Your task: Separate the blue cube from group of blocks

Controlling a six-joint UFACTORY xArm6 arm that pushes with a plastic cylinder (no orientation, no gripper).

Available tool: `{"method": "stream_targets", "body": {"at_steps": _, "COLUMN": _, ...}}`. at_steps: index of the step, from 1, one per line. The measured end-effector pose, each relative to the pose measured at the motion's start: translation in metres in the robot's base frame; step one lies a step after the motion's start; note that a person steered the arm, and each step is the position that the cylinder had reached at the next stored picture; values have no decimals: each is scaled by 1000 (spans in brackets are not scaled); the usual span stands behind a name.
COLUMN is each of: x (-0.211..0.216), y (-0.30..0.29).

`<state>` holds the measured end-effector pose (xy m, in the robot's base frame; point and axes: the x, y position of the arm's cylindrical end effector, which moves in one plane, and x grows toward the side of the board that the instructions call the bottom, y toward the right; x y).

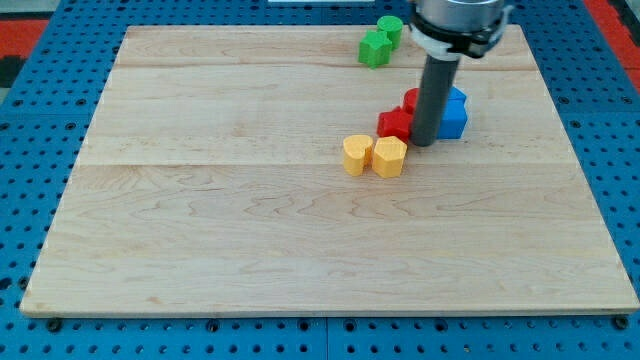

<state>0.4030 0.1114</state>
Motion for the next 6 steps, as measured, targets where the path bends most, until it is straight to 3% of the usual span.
{"method": "stream_targets", "body": {"at_steps": 2, "x": -31, "y": 22}}
{"method": "stream_targets", "body": {"at_steps": 3, "x": -5, "y": 60}}
{"method": "stream_targets", "body": {"at_steps": 4, "x": -15, "y": 64}}
{"method": "stream_targets", "body": {"at_steps": 6, "x": 67, "y": 105}}
